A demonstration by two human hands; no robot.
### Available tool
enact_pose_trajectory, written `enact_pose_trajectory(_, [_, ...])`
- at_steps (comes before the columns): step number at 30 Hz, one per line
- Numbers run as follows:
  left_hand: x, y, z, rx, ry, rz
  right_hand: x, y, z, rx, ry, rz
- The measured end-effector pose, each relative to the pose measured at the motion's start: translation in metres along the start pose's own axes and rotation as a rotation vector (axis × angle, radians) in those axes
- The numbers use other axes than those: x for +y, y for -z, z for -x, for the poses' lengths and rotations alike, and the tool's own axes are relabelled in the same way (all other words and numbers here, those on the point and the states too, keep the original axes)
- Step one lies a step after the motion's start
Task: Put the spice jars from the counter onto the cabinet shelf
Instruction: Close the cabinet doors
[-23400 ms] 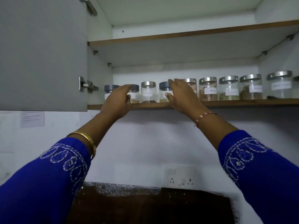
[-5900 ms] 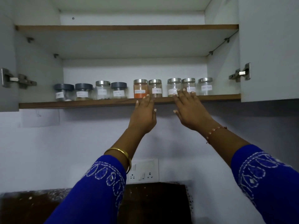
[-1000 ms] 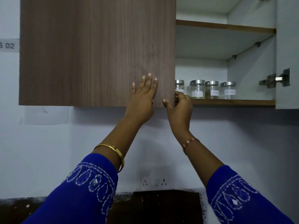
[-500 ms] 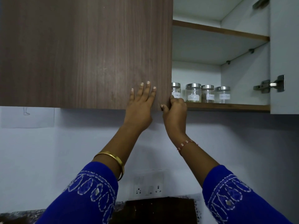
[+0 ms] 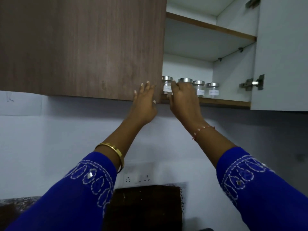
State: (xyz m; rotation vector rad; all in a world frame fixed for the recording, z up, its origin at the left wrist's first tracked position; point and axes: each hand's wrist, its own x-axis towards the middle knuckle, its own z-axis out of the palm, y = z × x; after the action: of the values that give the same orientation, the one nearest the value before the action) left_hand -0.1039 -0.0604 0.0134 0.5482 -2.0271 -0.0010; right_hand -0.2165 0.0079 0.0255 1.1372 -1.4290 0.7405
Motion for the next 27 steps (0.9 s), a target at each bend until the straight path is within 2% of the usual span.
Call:
enact_pose_trajectory(4, [0.042,-0.015,0.000,0.067,-0.086,0.223,0.042,0.039,0.002,0.018,0.099,0.179])
enact_pose_trajectory(10, [0.144,-0.040,-0.008,0.065,-0.207,0.442,0.129,0.103,0.022,0.001,0.076,0.385])
enact_pose_trajectory(20, [0.329,-0.114,-0.010,-0.040,-0.375,0.605,0.305,0.236,0.057,0.083,-0.029,0.646])
enact_pose_trajectory(27, [0.441,-0.144,-0.016,-0.054,-0.458,0.693,0.388,0.311,0.079,0.161,-0.173,0.694])
